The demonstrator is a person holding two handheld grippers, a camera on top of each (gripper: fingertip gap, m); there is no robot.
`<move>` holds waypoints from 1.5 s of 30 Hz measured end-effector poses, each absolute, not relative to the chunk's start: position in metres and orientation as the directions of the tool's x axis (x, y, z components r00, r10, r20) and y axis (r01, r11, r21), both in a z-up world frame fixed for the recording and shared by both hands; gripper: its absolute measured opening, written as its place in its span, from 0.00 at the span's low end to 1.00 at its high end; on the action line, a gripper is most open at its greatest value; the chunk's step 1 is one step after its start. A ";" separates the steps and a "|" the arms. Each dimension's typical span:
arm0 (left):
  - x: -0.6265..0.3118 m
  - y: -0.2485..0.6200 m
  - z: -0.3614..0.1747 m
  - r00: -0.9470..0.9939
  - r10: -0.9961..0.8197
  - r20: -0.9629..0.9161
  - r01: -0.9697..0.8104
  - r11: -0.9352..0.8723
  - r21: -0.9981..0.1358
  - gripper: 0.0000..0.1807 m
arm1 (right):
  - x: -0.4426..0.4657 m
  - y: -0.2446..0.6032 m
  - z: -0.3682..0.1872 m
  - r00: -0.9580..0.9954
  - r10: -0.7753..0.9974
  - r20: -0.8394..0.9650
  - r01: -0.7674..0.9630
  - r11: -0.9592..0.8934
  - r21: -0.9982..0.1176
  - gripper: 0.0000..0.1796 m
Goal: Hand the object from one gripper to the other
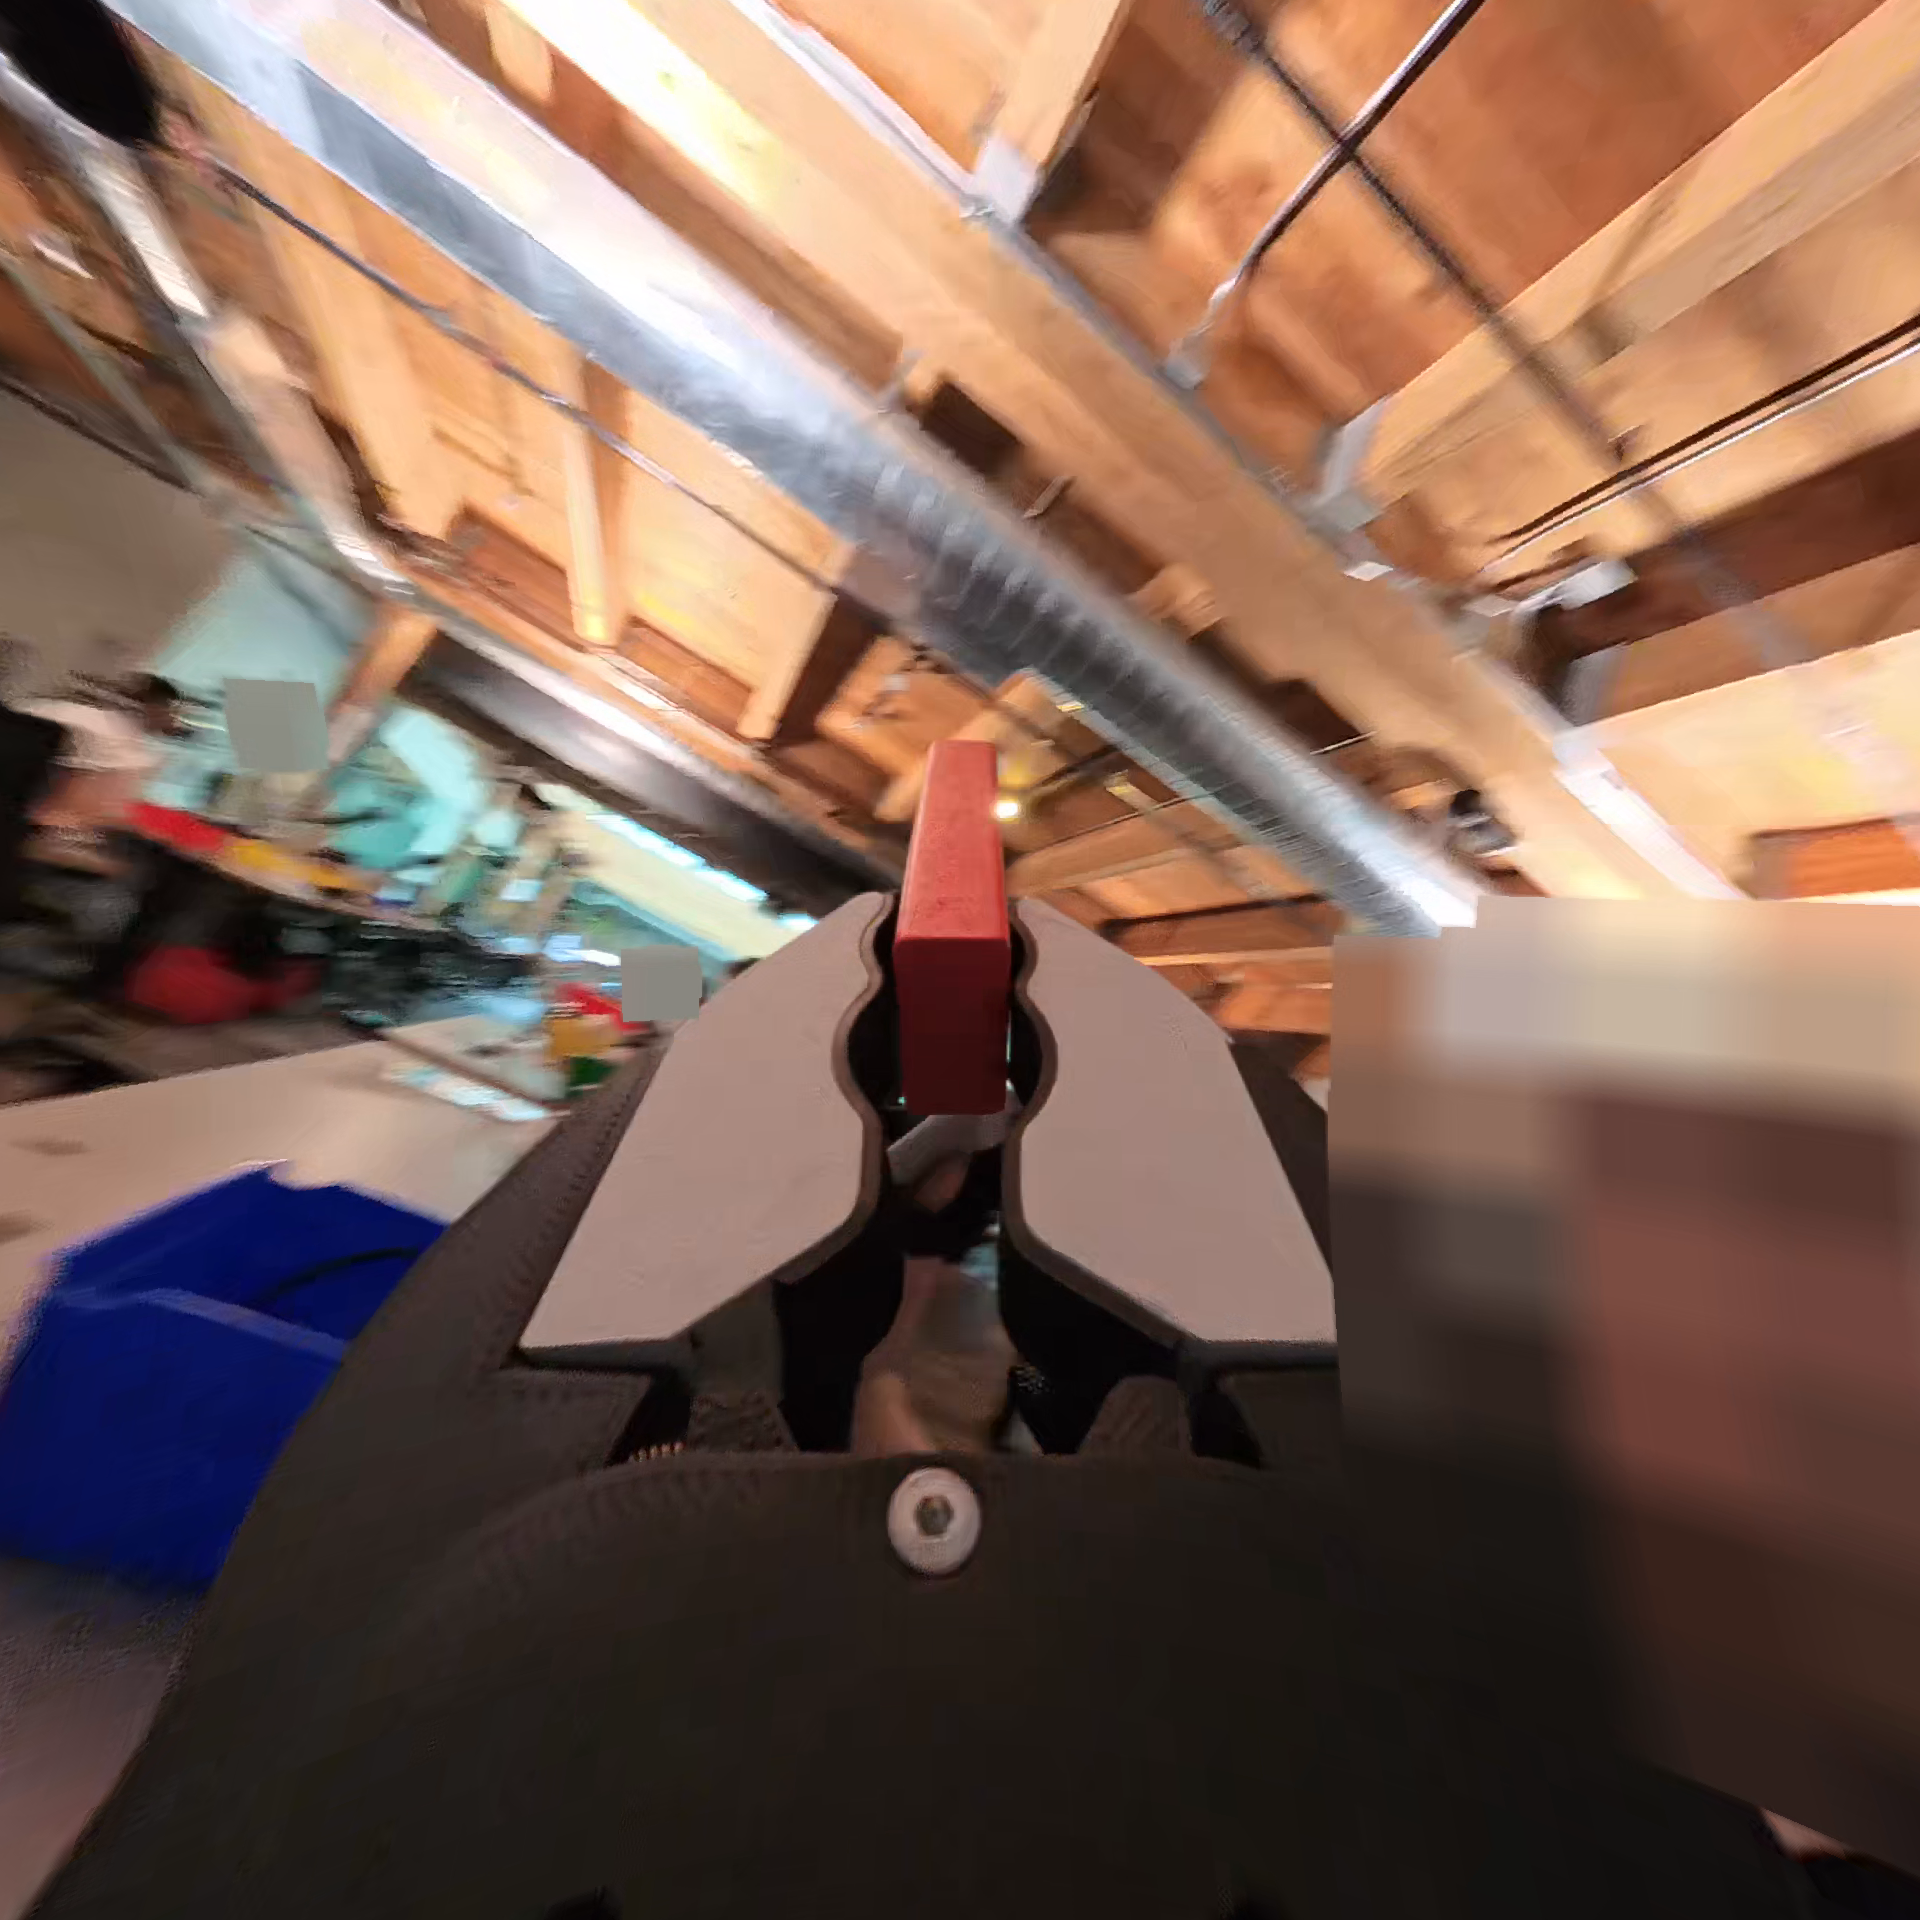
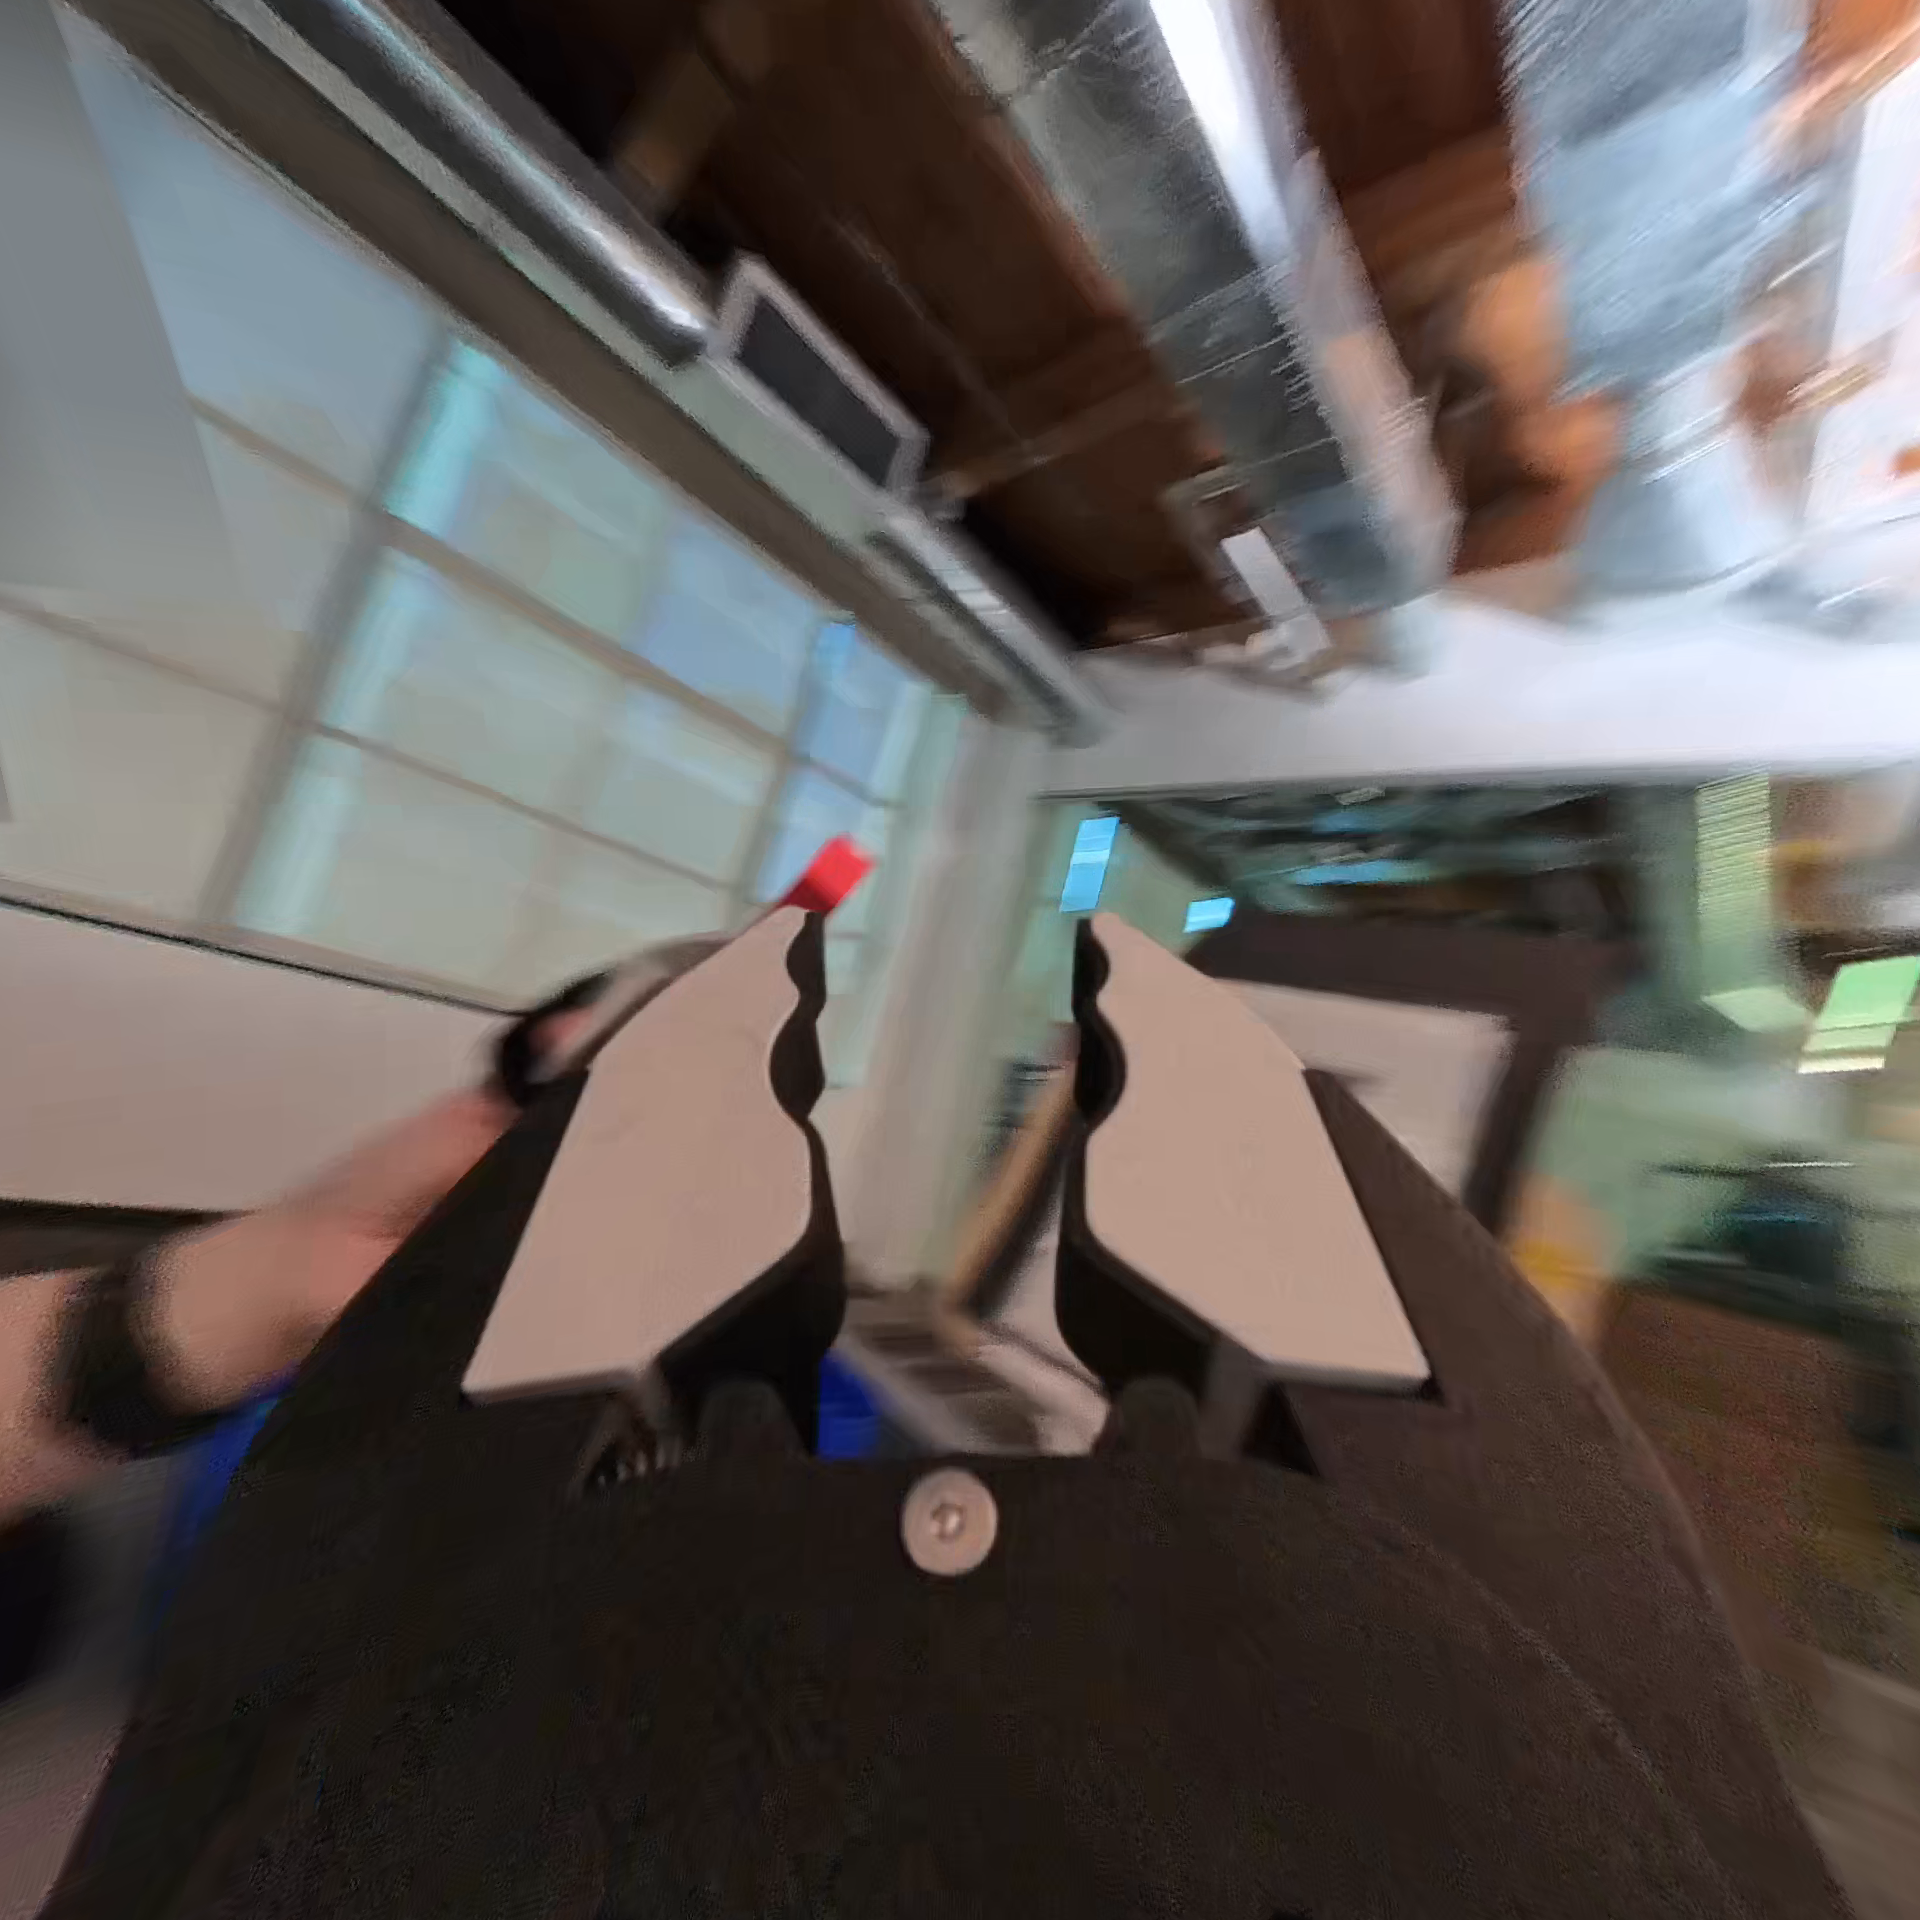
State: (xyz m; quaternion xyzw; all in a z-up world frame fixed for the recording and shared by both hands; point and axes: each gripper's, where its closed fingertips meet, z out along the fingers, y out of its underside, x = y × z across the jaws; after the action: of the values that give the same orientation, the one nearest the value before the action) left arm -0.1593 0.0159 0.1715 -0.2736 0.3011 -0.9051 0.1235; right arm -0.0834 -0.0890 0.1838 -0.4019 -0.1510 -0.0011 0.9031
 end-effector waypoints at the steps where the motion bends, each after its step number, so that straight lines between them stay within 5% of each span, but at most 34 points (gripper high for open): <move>1: -0.160 0.005 0.173 -0.864 -0.279 0.419 -0.018 -0.814 -0.580 0.09 | -0.097 -0.084 0.178 0.928 0.257 0.270 0.041 0.649 -0.760 0.29; 5: -0.153 -0.048 0.163 -0.869 0.051 0.492 -0.351 -0.764 -0.541 0.09 | -0.120 -0.081 0.164 0.845 0.367 0.388 0.096 0.610 -0.787 0.34; 9: -0.158 -0.101 0.154 -0.828 0.192 0.528 -0.522 -0.609 -0.597 0.09 | -0.138 -0.100 0.165 0.759 0.417 0.501 0.139 0.648 -0.749 0.32; 22: -0.161 -0.126 0.152 -0.791 0.300 0.533 -0.599 -0.554 -0.578 0.09 | -0.166 -0.114 0.160 0.656 0.472 0.589 0.192 0.650 -0.735 0.18; 28: -0.122 -0.079 0.137 -0.773 -0.228 0.592 -0.333 -0.648 -0.685 0.26 | -0.120 -0.090 0.170 0.759 0.136 0.636 0.488 0.527 -0.696 0.18; 33: -0.122 -0.061 0.143 -0.598 -0.741 0.306 -0.024 -0.365 -0.931 0.34 | -0.073 -0.069 0.162 0.474 -0.264 0.840 0.881 0.134 -0.455 0.18; 40: -0.118 -0.072 0.141 -0.335 -0.942 -0.006 0.031 -0.005 -1.000 0.40 | -0.089 -0.050 0.143 0.235 -0.280 0.931 0.965 -0.049 -0.258 0.18; 45: -0.112 -0.062 0.131 -0.164 -0.969 -0.185 -0.002 0.188 -0.982 0.30 | -0.102 -0.049 0.139 0.181 -0.268 0.946 0.977 -0.062 -0.204 0.18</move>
State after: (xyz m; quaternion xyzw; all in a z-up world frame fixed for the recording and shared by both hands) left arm -0.1118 -0.0618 0.1306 -0.4128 0.5883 -0.4855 0.4978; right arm -0.1022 -0.0489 0.1391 -0.4983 -0.3559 -0.5319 0.5849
